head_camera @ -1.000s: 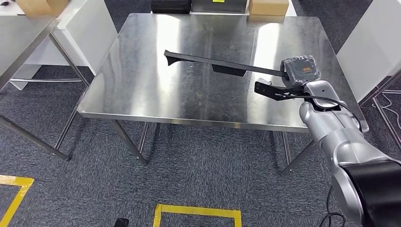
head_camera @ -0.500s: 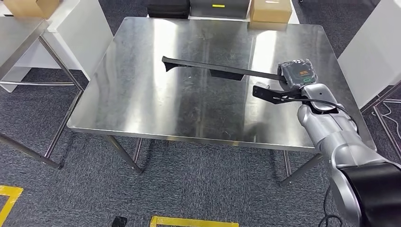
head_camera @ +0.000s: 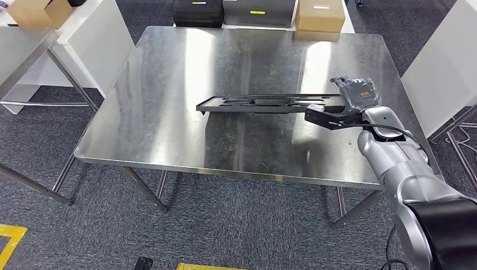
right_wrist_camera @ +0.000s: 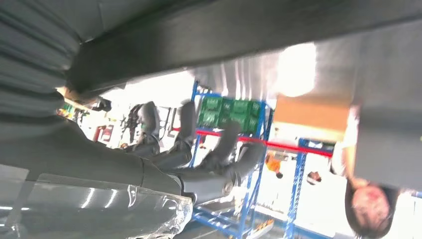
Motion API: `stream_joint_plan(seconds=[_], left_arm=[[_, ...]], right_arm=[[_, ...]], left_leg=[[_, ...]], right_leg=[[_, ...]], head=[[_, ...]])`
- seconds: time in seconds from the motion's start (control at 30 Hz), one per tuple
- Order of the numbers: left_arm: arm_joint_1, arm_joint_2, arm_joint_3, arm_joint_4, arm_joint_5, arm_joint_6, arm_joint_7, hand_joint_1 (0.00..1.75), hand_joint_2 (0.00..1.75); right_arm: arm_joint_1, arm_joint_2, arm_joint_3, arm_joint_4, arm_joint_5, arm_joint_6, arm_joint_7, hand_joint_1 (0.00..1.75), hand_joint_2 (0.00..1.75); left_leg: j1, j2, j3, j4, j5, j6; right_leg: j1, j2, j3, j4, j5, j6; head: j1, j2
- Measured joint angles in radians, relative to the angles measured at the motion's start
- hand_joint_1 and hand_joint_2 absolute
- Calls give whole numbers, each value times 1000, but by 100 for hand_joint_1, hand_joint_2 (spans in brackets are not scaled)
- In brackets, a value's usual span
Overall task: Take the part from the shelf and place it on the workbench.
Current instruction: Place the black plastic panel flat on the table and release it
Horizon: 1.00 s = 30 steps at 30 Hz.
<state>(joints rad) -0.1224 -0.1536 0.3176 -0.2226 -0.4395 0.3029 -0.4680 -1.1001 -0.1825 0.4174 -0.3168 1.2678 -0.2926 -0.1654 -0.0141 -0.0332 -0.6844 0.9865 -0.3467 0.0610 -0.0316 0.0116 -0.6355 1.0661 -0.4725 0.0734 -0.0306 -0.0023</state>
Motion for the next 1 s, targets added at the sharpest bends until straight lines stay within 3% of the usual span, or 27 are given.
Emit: stream_joint_plan(seconds=[0.03,0.07,0.13,0.17,0.2,0.23,0.27,0.33,0.37,0.5,0.57,0.63,0.67,0.7,0.73,0.8,0.83,0.9,1.0], left_arm=[[0,2,2,0,2,-2,8,0,0],[0,4,3,0,4,-4,18,0,0],[1,7,7,0,9,-6,34,0,0],[3,7,7,0,9,-6,37,0,0],[4,7,7,0,10,-5,38,0,0],[4,7,8,0,11,-5,39,0,0],[5,7,9,0,13,-5,40,0,0],[5,7,14,0,18,-3,42,0,0],[5,7,16,0,20,-2,44,0,0],[16,1,24,2,30,1,50,0,0],[20,-3,30,4,34,0,52,0,0],[23,-6,38,5,43,-5,53,0,0],[26,-8,42,6,48,-7,54,0,0],[29,-9,46,7,52,-7,55,0,0],[34,-11,50,8,56,-6,57,0,0],[41,-13,59,11,62,-4,59,0,0],[44,-14,63,12,65,-3,59,0,0],[49,-14,71,13,71,-2,60,0,0],[57,-14,91,14,89,5,54,0,0]], right_arm=[[-10,0,-2,0,2,0,6,0,0],[-21,0,-5,-1,6,1,13,0,0],[-42,-1,-7,-3,18,3,34,0,0],[-44,-3,-7,-3,24,5,42,0,0],[-45,-4,-7,-3,30,8,51,0,0],[-47,-4,-6,-3,36,13,62,0,0],[-52,-5,-6,-3,42,21,76,0,0],[-66,-9,-5,-2,56,48,112,0,0],[-73,-13,-5,0,63,64,130,0,0],[-87,-39,-6,6,68,126,199,0,0],[-96,-61,-10,9,68,131,231,0,0],[-105,-91,-14,12,71,123,250,0,0],[-108,-110,-16,12,71,113,247,0,0],[-111,-129,-19,12,68,102,238,0,0],[-114,-150,-23,11,61,90,224,0,0],[-124,-195,-37,4,34,74,185,0,0],[-129,-215,-45,0,21,72,164,0,0],[-128,-260,-60,-14,-10,82,122,0,0],[-79,-350,-80,-74,-91,109,76,0,0]], left_leg=[[3,5,-17,49,-30,-15],[7,10,-44,114,-66,-27],[17,25,-111,266,-138,-46],[20,28,-130,302,-146,-47],[21,29,-133,306,-137,-45],[21,29,-116,271,-113,-42],[21,29,-81,206,-80,-35],[15,30,-14,82,-41,-22],[11,30,5,49,-36,-17],[8,28,26,21,-40,-2],[10,25,39,5,-36,8],[7,21,41,3,-37,15],[7,19,42,3,-39,17],[7,17,42,4,-40,18],[6,14,43,6,-42,18],[6,9,43,14,-48,14],[3,7,41,22,-54,10],[-2,3,39,33,-64,7],[-4,0,40,37,-68,27]], right_leg=[[-3,0,21,-41,21,-12],[-2,-1,31,-46,22,-33],[-2,-2,41,-46,19,-52],[0,-3,43,-46,17,-54],[1,-3,46,-46,16,-55],[2,-3,49,-46,14,-57],[3,-2,52,-46,12,-57],[8,-1,55,-47,7,-53],[9,-1,56,-47,4,-50],[14,-5,58,-46,-8,-30],[16,-7,20,29,-44,-34],[15,-7,-51,158,-93,-41],[15,-7,-81,205,-104,-40],[15,-7,-94,219,-100,-34],[15,-7,-88,196,-82,-24],[13,-9,-30,63,-19,-7],[13,-10,-1,2,6,-5],[13,-11,29,-57,28,-14],[13,-13,36,-60,29,-23]], head=[[-1,0],[-3,0],[-6,0],[-7,0],[-6,0],[-7,0],[-7,0],[-6,0],[-6,0],[-5,0],[-4,0],[-2,0],[-2,0],[-2,0],[-2,0],[-1,0],[-1,0],[-1,0],[-1,0]])
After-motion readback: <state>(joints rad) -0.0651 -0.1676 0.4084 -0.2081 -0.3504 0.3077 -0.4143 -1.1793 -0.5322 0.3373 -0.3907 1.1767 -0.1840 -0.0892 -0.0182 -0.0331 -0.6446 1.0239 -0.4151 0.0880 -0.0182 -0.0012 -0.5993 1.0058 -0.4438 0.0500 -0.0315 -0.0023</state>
